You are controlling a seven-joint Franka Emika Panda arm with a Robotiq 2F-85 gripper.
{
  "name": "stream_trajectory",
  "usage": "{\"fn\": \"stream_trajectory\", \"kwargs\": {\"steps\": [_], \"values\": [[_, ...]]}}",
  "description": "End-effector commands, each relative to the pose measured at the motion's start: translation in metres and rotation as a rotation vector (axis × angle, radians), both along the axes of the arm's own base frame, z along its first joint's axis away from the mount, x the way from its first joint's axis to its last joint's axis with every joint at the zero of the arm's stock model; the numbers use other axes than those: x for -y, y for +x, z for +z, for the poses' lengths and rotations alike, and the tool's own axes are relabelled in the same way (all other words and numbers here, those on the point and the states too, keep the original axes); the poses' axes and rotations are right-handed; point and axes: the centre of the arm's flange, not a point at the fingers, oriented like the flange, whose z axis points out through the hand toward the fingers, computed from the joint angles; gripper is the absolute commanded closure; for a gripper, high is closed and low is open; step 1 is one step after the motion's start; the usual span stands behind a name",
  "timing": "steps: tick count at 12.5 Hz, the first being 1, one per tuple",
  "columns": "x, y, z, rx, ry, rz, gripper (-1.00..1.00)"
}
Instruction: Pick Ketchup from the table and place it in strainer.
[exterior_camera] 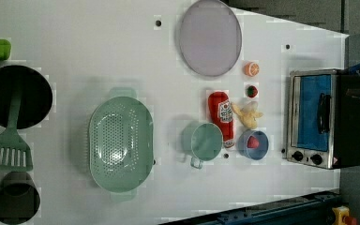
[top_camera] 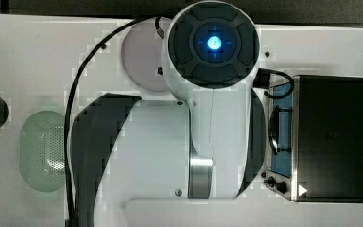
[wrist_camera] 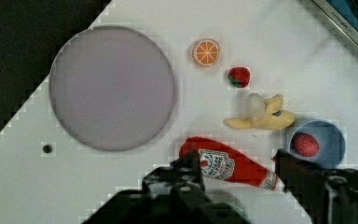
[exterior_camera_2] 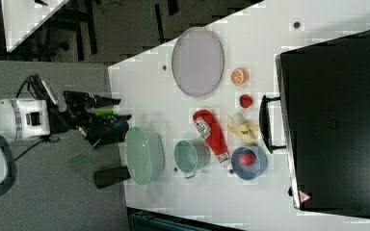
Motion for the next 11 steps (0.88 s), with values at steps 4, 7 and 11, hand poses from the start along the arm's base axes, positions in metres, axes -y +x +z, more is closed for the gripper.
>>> {"fn": "stream_trajectory", "kwargs": {"steps": [4,7,11], "values": [[0.012,-0.077,0.015,-0.095,0.015,0.038,-1.0],[-0.001,-0.065,-0.027,-0.128,0.021,0.203,-1.0],[-0.021,-0.043,-0.1,-0.125,0.037,0.604,-1.0]]}}
